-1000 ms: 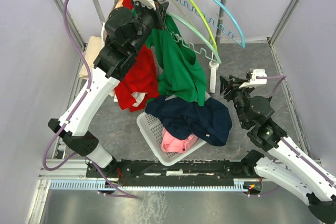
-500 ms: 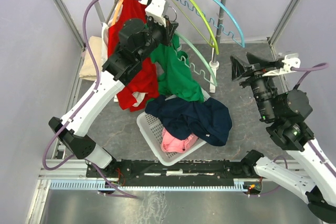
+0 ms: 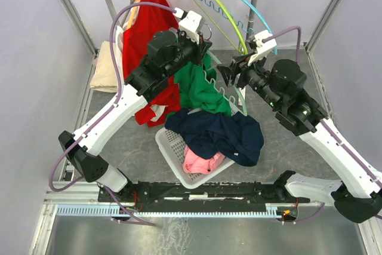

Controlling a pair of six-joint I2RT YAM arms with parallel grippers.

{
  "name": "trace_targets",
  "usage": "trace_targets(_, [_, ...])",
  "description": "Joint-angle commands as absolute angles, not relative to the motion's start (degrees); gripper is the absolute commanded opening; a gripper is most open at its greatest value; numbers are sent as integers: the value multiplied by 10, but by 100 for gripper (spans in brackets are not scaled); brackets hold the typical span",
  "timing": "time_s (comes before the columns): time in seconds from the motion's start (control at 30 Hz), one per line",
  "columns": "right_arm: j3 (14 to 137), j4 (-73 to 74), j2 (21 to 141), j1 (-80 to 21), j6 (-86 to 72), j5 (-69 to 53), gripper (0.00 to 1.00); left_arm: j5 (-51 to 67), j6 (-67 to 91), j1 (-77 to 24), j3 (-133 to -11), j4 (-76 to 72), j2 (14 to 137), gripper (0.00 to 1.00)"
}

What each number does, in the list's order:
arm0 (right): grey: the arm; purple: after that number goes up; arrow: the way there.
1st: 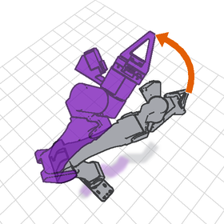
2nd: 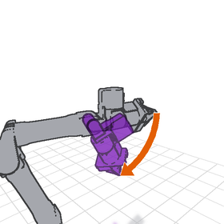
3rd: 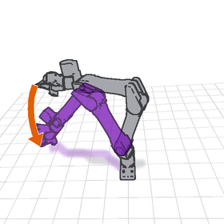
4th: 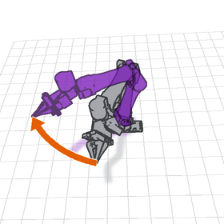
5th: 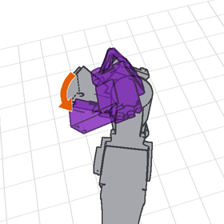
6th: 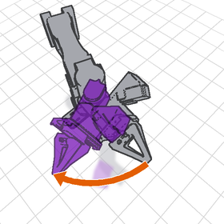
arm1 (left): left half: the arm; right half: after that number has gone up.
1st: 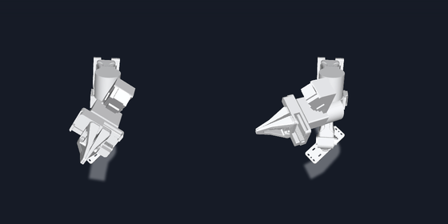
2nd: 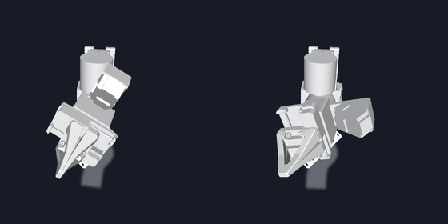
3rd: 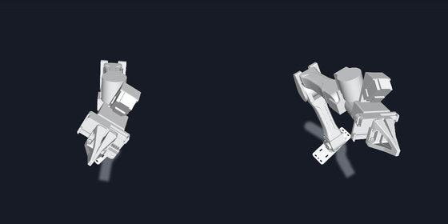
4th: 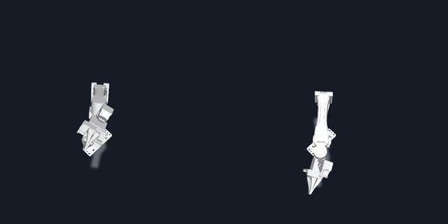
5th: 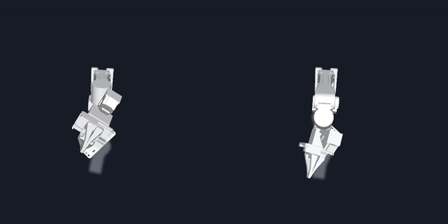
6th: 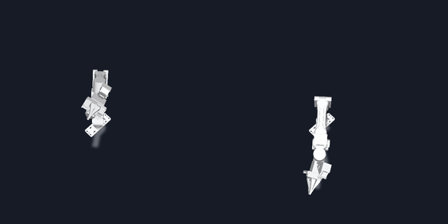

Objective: Remove the t-shirt from the hanger

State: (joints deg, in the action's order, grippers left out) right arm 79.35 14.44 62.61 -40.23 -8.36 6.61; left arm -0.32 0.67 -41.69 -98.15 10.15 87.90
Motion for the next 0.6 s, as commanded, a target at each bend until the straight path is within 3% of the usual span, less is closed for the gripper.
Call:
trace_targets(0.0, [808,150,623,-401,-97,41,66,7,47,-423,-984,50,847,3])
trace_targets(0.3, [815,187,638,-402,-105,40,65,-7,52,-425,-993,55,854,3])
trace_targets(0.57, [809,194,644,-401,-110,37,58,-13,52,-425,-1009,62,861,3])
